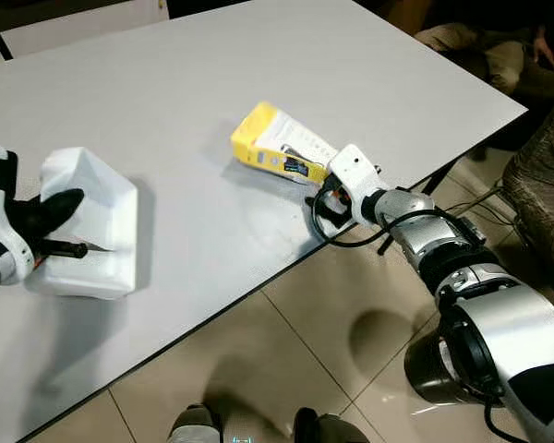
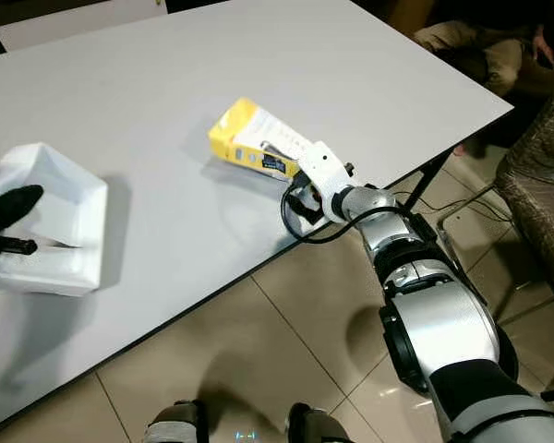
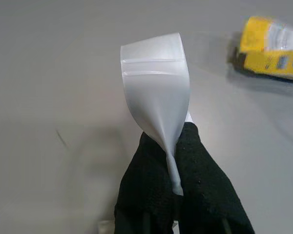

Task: Picking trash to rubbish bin

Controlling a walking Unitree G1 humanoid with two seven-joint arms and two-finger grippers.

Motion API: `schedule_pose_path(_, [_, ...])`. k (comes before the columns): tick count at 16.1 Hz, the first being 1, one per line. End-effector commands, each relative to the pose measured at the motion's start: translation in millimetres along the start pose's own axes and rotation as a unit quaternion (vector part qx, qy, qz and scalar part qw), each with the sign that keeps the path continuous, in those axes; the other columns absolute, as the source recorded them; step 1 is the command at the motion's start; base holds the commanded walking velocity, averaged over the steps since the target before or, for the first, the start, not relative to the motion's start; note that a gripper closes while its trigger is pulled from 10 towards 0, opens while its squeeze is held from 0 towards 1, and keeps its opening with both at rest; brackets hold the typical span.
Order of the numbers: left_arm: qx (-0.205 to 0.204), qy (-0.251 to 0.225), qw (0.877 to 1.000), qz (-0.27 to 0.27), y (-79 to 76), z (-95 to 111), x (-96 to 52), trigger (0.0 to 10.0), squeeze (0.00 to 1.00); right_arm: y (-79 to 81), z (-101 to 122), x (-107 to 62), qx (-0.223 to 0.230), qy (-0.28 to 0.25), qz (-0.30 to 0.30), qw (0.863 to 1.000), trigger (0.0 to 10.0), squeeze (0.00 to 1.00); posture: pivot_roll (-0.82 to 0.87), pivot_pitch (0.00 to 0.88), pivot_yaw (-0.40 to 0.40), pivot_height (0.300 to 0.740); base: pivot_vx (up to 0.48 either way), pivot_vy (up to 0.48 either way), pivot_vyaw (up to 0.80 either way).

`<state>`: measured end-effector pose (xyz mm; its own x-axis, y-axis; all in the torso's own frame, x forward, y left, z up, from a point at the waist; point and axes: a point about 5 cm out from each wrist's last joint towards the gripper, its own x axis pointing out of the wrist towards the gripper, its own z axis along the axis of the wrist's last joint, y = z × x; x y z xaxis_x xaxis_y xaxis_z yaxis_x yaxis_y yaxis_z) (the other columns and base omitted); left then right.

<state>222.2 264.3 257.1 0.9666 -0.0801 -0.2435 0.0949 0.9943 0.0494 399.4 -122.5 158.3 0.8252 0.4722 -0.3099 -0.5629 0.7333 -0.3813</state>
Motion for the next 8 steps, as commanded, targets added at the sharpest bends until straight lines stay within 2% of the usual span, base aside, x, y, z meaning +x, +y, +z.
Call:
schedule_pose_path(1, [0.014, -0.004, 1.000, -0.011, -2.9, 3.9, -6.1, 0.0, 0.00, -0.2, -5.5, -0.9, 0.017, 0.001, -0.017, 1.000, 0.0, 0.00, 0.39, 0.189, -0.073, 0.740, 0.000, 0.000, 0.00])
schedule_pose_path(5, [0.013, -0.004, 1.000, -0.019, -4.4, 4.8, -8.5, 0.0, 0.00, -0.5, -4.9, -0.8, 0.025, -0.006, -0.026, 0.999, 0.0, 0.00, 0.40, 0.180, -0.076, 0.740, 0.000, 0.000, 0.00])
schedule_pose_path(8, [0.014, 0.005, 0.999, -0.044, -10.8, 2.4, -10.7, 0.0, 0.00, 0.5, -4.9, -0.4, 0.027, -0.010, -0.027, 0.999, 0.0, 0.00, 0.40, 0.173, -0.082, 0.740, 0.000, 0.000, 0.00])
